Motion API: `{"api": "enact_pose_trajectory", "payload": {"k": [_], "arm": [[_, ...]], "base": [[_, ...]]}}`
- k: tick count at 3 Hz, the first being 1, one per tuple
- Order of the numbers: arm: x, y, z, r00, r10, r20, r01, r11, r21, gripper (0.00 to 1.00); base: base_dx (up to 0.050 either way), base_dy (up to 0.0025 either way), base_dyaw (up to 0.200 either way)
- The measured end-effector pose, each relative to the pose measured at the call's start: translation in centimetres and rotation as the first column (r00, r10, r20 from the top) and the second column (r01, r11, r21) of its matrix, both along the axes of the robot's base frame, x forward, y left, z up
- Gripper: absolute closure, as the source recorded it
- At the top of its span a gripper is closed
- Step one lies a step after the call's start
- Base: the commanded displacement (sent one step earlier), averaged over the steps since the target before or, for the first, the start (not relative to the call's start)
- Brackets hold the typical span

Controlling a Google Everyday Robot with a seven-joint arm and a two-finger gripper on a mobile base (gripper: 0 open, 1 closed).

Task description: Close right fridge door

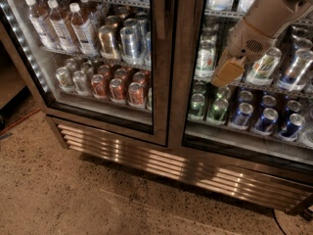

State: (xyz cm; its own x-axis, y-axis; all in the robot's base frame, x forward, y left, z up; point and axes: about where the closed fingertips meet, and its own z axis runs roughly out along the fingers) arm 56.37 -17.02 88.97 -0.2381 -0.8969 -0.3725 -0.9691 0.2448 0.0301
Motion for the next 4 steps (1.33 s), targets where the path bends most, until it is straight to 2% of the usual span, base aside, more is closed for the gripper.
{"api": "enact_pose_trajectory", "payload": {"k": [4], "arm": [[0.00,0.00,0.00,1.0000,0.000,0.000,0.000,1.000,0.000,1.00]], "base": [[0.050,0.00002,0.000]]}}
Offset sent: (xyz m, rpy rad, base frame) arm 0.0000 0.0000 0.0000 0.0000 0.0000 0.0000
